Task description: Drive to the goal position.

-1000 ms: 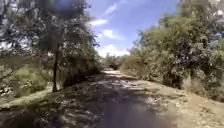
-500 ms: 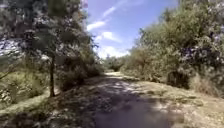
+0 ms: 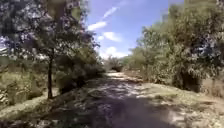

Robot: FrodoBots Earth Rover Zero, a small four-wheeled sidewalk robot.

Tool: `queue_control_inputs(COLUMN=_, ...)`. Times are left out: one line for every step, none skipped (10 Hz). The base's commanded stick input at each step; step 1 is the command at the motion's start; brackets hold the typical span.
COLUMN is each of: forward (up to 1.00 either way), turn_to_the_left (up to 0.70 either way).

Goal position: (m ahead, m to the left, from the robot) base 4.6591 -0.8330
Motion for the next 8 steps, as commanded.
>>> queue_control_inputs(forward=0.70, turn_to_the_left=-0.02)
queue_control_inputs(forward=0.70, turn_to_the_left=-0.17)
queue_control_inputs(forward=0.70, turn_to_the_left=-0.12)
queue_control_inputs(forward=0.70, turn_to_the_left=0.00)
queue_control_inputs(forward=0.70, turn_to_the_left=0.00)
queue_control_inputs(forward=0.70, turn_to_the_left=0.00)
queue_control_inputs(forward=0.70, turn_to_the_left=0.00)
queue_control_inputs(forward=0.70, turn_to_the_left=0.00)
